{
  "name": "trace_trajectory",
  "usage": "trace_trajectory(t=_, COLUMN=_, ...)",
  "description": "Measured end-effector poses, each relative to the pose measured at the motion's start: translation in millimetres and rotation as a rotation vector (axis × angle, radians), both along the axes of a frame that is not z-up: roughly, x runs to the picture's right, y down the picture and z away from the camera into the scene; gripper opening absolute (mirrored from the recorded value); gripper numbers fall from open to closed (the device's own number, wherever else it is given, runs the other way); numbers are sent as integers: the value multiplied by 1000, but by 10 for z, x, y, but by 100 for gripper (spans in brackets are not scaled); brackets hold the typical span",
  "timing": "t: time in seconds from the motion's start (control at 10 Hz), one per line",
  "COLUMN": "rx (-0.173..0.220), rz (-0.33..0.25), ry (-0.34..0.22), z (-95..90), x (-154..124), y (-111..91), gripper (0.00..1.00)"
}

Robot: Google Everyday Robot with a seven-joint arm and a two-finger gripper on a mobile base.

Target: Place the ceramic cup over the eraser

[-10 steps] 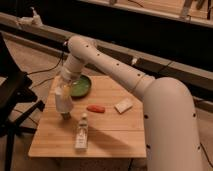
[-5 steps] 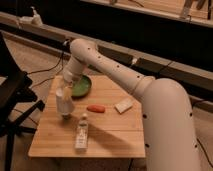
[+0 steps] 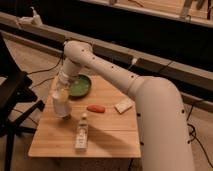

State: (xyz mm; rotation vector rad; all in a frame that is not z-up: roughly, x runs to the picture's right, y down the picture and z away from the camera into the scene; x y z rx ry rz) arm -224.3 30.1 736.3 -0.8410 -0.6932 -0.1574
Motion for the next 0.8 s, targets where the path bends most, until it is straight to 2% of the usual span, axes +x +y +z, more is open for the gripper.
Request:
trace_trajectory(t=0.2, rx=4, rz=-7, ry=4, z=18, x=-8, y=4, gripper=43)
trace_trajectory(t=0.3, rx=5, rz=-7, ry=6, z=23, x=4, y=3, gripper=50)
trace_trajectory(t=0.5, rx=7, rz=1, ry=13, z=32, x=34, y=-10, gripper=73)
trace_trajectory(t=0.6, rx=7, rz=6, ry=15, z=40, x=50, y=-12, gripper=78)
trace_trajectory(t=0.8, rx=1, rz=18, ry=16, z=63, x=82, y=0, gripper=80)
